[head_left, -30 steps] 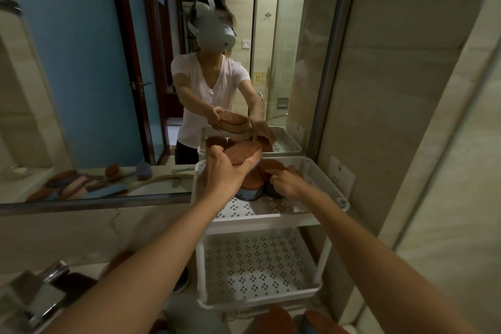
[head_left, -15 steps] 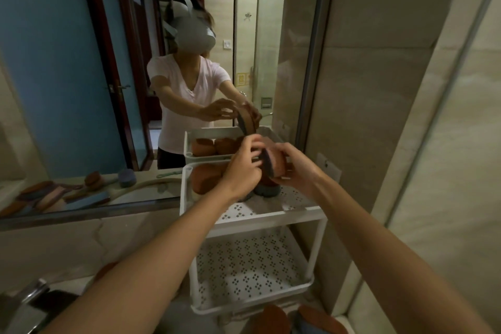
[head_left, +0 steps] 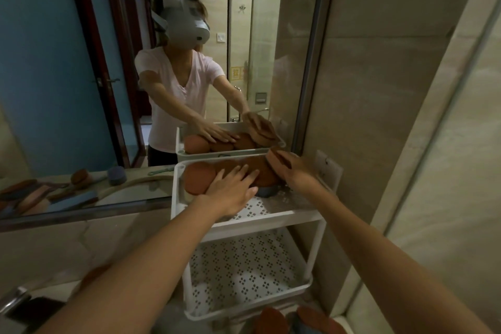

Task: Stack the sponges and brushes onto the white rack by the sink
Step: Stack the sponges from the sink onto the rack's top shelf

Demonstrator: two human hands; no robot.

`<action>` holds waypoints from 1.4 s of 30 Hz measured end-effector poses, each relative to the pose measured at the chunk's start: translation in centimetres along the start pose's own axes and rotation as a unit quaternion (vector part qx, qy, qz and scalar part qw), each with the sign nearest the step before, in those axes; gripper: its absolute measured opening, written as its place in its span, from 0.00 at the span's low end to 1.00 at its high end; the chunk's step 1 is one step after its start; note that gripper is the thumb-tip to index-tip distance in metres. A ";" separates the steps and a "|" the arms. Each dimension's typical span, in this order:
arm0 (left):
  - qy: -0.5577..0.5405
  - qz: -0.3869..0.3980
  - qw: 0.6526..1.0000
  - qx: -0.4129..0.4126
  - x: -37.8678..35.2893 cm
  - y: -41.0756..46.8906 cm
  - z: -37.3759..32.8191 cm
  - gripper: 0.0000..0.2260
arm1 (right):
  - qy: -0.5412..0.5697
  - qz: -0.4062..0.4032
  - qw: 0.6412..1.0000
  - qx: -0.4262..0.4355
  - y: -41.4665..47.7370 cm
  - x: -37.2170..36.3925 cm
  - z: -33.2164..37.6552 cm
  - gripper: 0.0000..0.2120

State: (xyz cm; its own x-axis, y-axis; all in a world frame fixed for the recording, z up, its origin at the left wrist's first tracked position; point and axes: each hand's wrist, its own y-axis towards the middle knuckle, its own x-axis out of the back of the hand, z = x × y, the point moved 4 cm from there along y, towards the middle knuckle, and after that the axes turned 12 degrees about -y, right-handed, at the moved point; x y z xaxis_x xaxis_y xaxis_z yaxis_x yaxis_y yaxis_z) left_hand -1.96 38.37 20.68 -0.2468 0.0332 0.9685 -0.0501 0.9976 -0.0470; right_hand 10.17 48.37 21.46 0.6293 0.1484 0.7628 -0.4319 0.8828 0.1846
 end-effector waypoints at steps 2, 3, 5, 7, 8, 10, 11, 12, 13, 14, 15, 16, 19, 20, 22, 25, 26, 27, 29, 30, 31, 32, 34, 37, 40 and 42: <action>-0.002 -0.001 1.000 -0.001 -0.1 0.1 0.1 0.23 | -0.028 0.004 1.000 -0.005 0.1 -0.4 -0.3 0.24; -0.006 -0.001 1.000 -0.001 -0.1 0.1 0.1 0.23 | -0.038 0.008 0.999 -0.010 0.0 -0.5 -0.4 0.24; -0.009 0.000 1.000 -0.001 -0.1 0.3 0.2 0.23 | -0.052 0.018 0.998 -0.021 0.1 -0.5 -0.4 0.24; -0.014 0.005 1.000 0.001 -0.1 0.3 0.2 0.23 | -0.066 0.020 0.997 -0.026 0.1 -0.5 -0.1 0.23; -0.017 0.008 1.000 0.001 -0.1 0.3 0.3 0.23 | -0.082 0.017 0.996 -0.030 0.0 -0.5 -0.1 0.22; -0.017 0.010 1.000 0.001 0.0 0.2 0.3 0.23 | -0.125 0.020 0.991 -0.039 -0.2 -0.7 -0.4 0.19; -0.016 0.010 1.000 0.001 -0.1 0.2 0.3 0.23 | -0.143 0.026 0.989 -0.040 -0.4 -0.8 -0.6 0.19; -0.014 0.009 1.000 0.001 -0.1 0.2 0.3 0.23 | -0.158 0.031 0.986 -0.036 -0.5 -0.9 -0.7 0.20; -0.013 0.009 1.000 0.001 -0.1 0.2 0.3 0.24 | -0.164 0.037 0.985 -0.035 -0.7 -0.9 -0.6 0.20; -0.013 0.010 1.000 0.001 -0.2 0.2 0.3 0.24 | -0.180 0.046 0.982 -0.032 -0.8 -0.9 -0.5 0.21; -0.013 0.011 1.000 0.002 -0.2 0.2 0.2 0.24 | -0.210 0.062 0.975 -0.035 -0.8 -0.8 -0.3 0.22; -0.013 0.012 1.000 0.003 -0.1 0.2 0.2 0.24 | -0.259 0.084 0.961 -0.045 -0.8 -0.8 -0.1 0.24; -0.014 0.019 1.000 0.009 -0.1 0.2 0.1 0.24 | -0.348 0.115 0.929 -0.051 -0.9 -0.6 0.5 0.28; -0.015 0.022 1.000 0.012 -0.1 0.2 0.0 0.24 | -0.361 0.127 0.923 -0.042 -0.9 -0.6 0.4 0.29; -0.022 0.028 0.999 0.019 0.0 0.1 -0.2 0.24 | -0.367 0.156 0.916 -0.034 -1.0 -0.5 0.3 0.31; -0.063 0.039 0.997 0.033 0.4 0.1 -0.4 0.23 | -0.357 0.165 0.919 -0.027 -0.7 -0.4 0.1 0.32; -0.082 0.034 0.995 0.037 0.6 0.1 -0.5 0.23 | -0.342 0.142 0.929 -0.013 -0.7 -0.3 0.4 0.29; -0.102 0.021 0.994 0.038 0.8 0.1 -0.6 0.23 | -0.312 0.110 0.944 0.001 -1.0 0.0 0.8 0.24; -0.131 -0.029 0.990 0.034 1.3 -0.5 -1.0 0.22 | -0.244 0.035 0.969 0.032 -2.5 0.8 1.7 0.16; -0.141 -0.060 0.988 0.030 1.6 -1.1 -1.4 0.22 | -0.218 -0.011 0.974 0.057 -3.6 1.2 2.1 0.14; -0.157 -0.092 0.983 0.026 1.9 -1.8 -1.8 0.21 | -0.200 -0.060 0.975 0.082 -4.9 1.6 2.5 0.14; -0.182 -0.126 0.975 0.023 2.3 -2.8 -2.2 0.20 | -0.185 -0.109 0.971 0.104 -6.4 1.9 2.8 0.14; -0.240 -0.205 0.949 0.014 2.6 -5.1 -3.0 0.18 | -0.141 -0.185 0.964 0.130 -9.7 1.6 2.9 0.13; -0.302 -0.314 0.900 -0.004 1.5 -9.6 -4.3 0.14 | -0.052 -0.239 0.963 0.117 -15.4 -0.2 2.7 0.14; -0.370 -0.322 0.871 0.021 -2.7 -13.5 -5.0 0.11 | -0.005 -0.252 0.965 0.076 -20.8 -3.2 1.0 0.15; -0.393 -0.271 0.876 0.067 -7.2 -15.1 -5.0 0.10 | 0.010 -0.205 0.979 0.017 -24.1 -6.1 -1.7 0.14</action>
State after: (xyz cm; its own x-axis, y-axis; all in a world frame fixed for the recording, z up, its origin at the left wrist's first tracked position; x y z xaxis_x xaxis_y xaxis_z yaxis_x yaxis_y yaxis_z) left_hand 5.43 23.37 15.62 -0.7398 -0.5465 0.3924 -0.4654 0.8369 0.2881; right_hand 17.85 26.98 11.26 0.7671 -0.2056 0.6077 -0.1621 0.8544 0.4937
